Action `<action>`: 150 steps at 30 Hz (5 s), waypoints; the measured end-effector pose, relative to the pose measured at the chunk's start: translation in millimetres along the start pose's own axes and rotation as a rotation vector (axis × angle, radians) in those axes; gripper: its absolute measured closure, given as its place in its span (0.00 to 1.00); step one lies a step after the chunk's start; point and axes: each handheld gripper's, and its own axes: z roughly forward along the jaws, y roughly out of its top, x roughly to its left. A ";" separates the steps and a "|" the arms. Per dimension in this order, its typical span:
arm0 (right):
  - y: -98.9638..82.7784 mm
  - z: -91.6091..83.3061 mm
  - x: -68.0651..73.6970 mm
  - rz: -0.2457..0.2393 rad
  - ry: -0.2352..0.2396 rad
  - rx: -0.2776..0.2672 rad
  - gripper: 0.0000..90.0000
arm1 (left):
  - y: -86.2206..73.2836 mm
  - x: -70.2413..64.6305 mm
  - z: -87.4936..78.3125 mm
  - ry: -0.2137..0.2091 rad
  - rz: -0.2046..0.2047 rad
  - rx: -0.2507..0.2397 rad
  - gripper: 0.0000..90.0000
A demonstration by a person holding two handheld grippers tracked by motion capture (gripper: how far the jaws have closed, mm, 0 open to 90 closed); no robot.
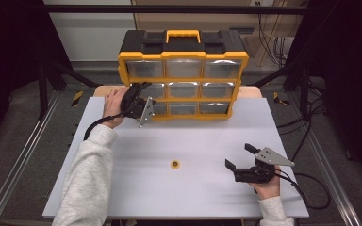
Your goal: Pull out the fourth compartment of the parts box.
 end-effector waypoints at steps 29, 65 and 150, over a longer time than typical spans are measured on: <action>1.3 -2.8 -1.1 0.003 -0.009 -0.018 0.00 | -3.3 -0.2 3.7 0.077 0.151 0.025 0.62; 1.3 -2.8 -1.9 0.008 -0.007 -0.018 0.00 | -2.8 -1.5 -1.2 0.143 0.231 0.024 0.86; 1.8 -4.6 -2.0 0.002 -0.003 -0.016 0.00 | 20.7 8.4 -29.0 -0.012 0.117 0.114 0.84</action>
